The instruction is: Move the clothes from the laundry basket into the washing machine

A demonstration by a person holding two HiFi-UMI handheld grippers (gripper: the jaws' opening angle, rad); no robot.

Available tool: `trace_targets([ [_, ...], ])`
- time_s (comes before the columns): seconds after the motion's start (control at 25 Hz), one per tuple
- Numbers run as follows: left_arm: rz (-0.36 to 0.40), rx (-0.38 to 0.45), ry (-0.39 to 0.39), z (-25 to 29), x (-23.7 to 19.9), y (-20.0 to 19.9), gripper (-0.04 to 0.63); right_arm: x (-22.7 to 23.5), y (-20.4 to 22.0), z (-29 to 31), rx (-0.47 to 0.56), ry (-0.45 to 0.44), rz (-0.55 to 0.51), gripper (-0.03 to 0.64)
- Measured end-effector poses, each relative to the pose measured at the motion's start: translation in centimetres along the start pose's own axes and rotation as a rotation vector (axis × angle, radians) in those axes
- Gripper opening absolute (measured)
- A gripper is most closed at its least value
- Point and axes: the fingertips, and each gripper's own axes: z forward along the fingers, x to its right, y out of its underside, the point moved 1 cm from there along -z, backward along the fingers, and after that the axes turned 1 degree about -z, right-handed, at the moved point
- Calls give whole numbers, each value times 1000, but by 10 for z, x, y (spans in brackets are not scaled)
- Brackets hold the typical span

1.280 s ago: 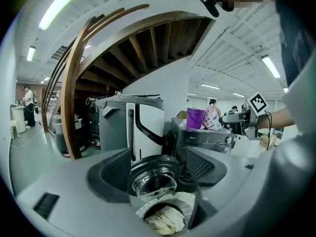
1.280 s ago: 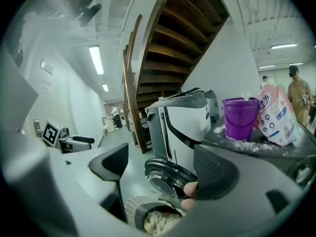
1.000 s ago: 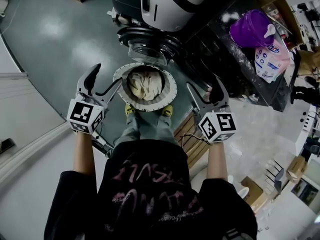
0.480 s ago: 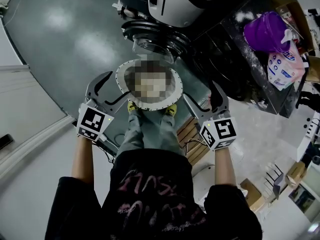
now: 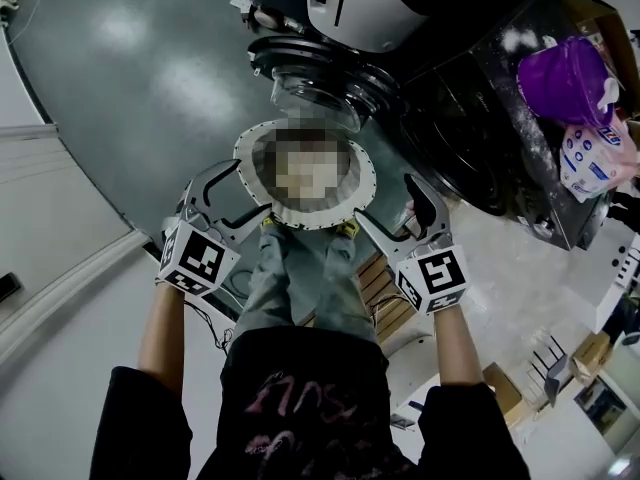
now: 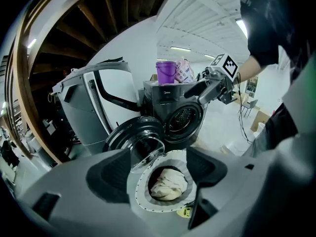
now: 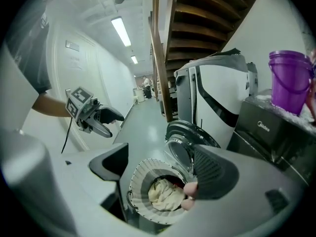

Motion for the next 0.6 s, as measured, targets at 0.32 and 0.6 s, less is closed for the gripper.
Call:
trace_targets([
  [0.32, 71, -79, 63, 35, 12, 35, 356, -7, 46, 39, -86, -67, -36, 416],
  [0.6, 93, -135, 102, 75, 28, 77, 356, -14, 98, 69, -160, -135, -88, 417],
])
